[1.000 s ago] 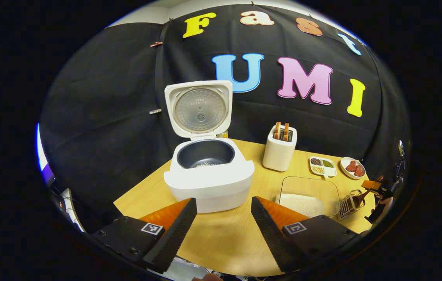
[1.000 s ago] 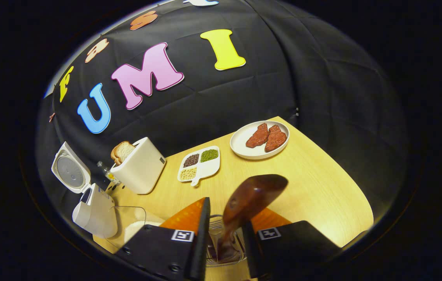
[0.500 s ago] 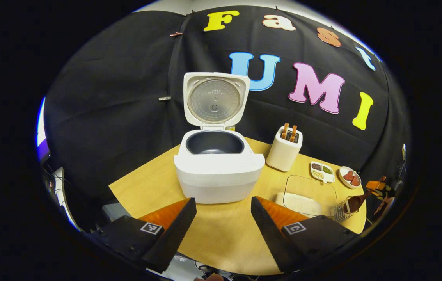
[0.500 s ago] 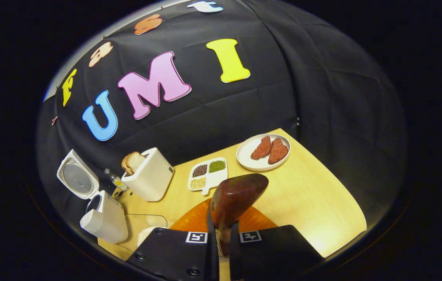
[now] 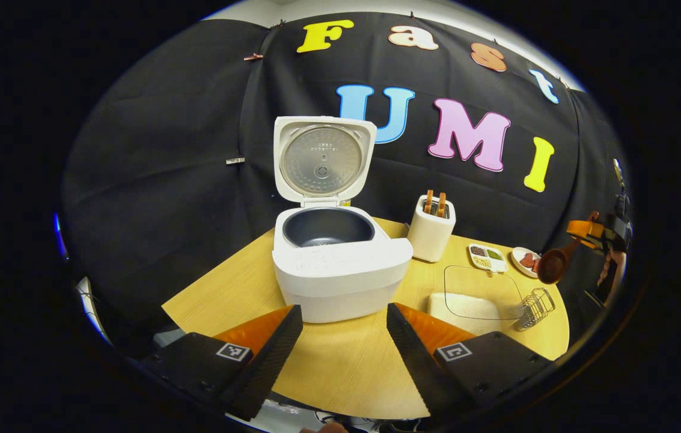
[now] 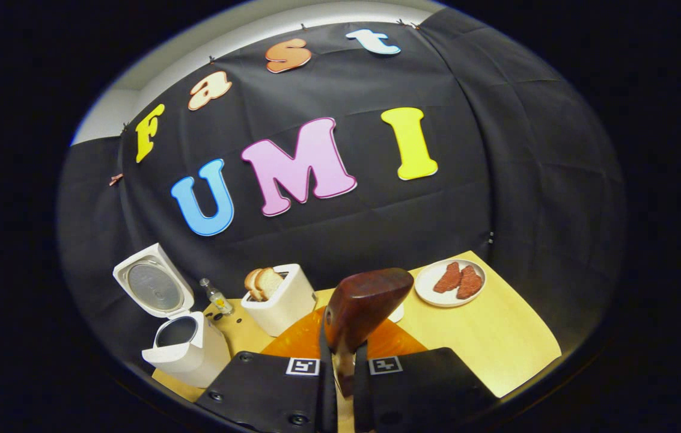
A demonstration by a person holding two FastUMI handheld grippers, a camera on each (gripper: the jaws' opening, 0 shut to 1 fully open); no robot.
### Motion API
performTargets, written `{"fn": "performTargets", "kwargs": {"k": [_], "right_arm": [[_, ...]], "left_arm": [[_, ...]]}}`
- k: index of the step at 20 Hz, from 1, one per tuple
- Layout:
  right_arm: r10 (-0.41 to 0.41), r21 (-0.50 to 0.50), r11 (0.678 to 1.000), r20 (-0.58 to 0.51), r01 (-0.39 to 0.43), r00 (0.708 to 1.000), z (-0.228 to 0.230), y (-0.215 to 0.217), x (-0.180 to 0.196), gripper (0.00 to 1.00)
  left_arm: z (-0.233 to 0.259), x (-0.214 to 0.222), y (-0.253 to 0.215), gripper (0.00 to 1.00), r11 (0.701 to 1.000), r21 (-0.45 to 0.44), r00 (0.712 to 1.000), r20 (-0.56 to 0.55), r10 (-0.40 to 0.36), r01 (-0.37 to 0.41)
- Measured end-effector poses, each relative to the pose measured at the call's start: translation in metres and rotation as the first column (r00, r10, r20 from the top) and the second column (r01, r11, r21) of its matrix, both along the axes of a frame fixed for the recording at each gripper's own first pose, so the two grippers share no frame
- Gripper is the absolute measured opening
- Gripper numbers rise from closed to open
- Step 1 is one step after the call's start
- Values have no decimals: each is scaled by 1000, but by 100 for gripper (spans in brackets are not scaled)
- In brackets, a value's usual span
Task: Close the left gripper, press the button to open the rice cooker; take a wooden spoon from the chopstick holder with the right hand, scoop a spoonful of rice and pour it into the rice cooker, then put the wooden spoon back into the chopstick holder.
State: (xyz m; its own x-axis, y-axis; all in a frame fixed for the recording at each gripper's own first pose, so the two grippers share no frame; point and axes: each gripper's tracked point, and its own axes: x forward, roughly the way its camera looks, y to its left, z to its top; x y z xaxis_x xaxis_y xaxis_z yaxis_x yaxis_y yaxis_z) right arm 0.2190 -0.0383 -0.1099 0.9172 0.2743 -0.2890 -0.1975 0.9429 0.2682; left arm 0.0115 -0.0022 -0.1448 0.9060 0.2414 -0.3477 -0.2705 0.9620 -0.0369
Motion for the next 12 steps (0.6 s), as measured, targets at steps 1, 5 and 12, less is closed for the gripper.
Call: {"fn": "performTargets", "kwargs": {"k": [1,5,12], "right_arm": [[15,-4,1000,-3,-15,1000,-4,15,-3,15],[50,-95,994,-20,-52,999,-43,56,-12,15],[36,-350,937,48,-17,998,-112,79,-8,15]], "left_arm": [[-3,-2,3,97,1000,-5,1000,-1,-12,12],[-10,-6,19,97,998,-15,998,-13,-61,61],[-56,-19,51,97,993,-33,988,-101,-116,113]]}}
